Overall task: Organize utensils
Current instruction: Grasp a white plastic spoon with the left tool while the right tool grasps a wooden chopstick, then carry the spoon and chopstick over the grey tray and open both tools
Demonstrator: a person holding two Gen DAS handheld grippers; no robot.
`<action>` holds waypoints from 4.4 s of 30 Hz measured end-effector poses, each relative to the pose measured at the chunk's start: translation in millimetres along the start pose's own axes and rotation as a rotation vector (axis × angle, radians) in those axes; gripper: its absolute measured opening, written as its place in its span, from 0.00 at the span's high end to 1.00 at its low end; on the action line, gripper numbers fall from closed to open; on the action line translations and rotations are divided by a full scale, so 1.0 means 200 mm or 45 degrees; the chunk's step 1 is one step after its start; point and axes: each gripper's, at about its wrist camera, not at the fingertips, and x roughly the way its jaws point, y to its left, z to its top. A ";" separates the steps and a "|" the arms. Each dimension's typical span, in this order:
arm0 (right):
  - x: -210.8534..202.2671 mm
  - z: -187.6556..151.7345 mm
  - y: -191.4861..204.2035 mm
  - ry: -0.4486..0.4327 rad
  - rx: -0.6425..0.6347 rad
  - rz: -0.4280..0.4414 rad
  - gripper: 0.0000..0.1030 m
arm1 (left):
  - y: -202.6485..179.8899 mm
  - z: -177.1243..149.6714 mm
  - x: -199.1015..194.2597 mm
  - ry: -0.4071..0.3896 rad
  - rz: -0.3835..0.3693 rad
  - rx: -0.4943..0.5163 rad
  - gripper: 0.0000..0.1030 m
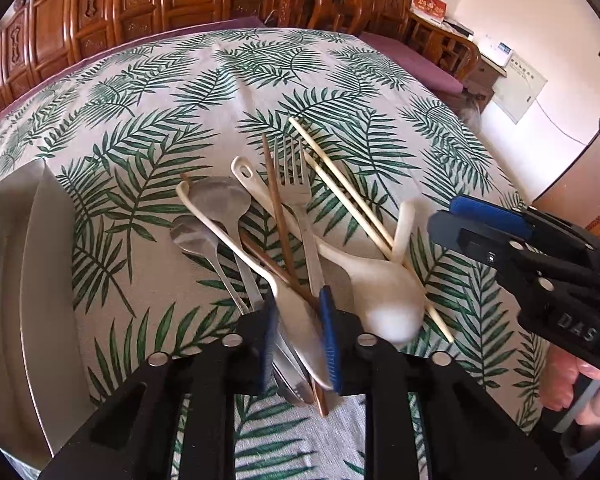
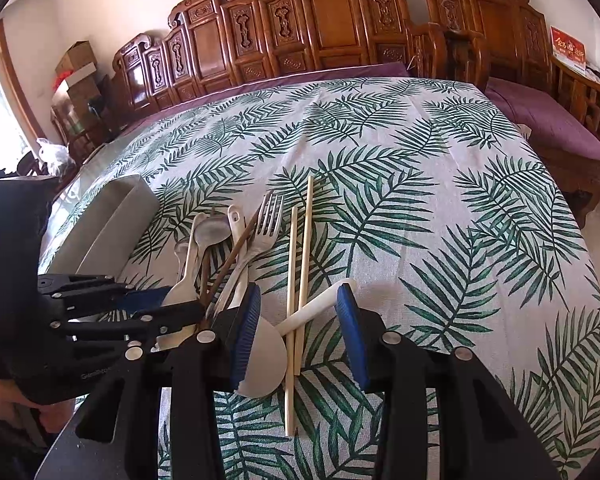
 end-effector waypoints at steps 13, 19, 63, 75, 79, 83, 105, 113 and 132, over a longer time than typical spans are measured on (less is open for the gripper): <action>0.05 -0.02 0.13 0.037 -0.076 0.051 0.59 | 0.02 -0.09 -0.23 -0.065 -0.085 -0.010 0.94; 0.08 -0.04 0.22 0.059 -0.119 0.129 0.69 | 0.07 -0.12 -0.33 -0.109 -0.060 -0.010 0.94; -0.15 -0.15 0.30 0.137 -0.120 -0.068 0.94 | 0.35 -0.22 -0.69 -0.221 -0.033 -0.030 0.94; -0.16 0.01 0.63 0.043 -0.214 -0.006 0.94 | 0.67 -0.19 -0.68 -0.214 0.044 -0.068 0.94; -0.13 0.05 0.74 0.042 -0.257 0.008 0.94 | 0.74 -0.21 -0.63 -0.195 0.046 -0.092 0.94; -0.10 0.09 0.83 0.047 -0.286 0.020 0.94 | 0.80 -0.23 -0.58 -0.165 0.031 -0.120 0.94; 0.10 0.13 1.19 0.101 -0.323 0.102 0.94 | 1.02 -0.23 -0.68 -0.258 0.071 -0.242 0.74; 0.27 0.15 1.25 0.145 -0.252 0.115 0.94 | 1.15 -0.23 -0.79 -0.314 0.144 -0.295 0.53; 0.40 0.15 1.25 0.118 -0.143 0.202 0.81 | 1.17 -0.23 -0.83 -0.342 0.178 -0.298 0.38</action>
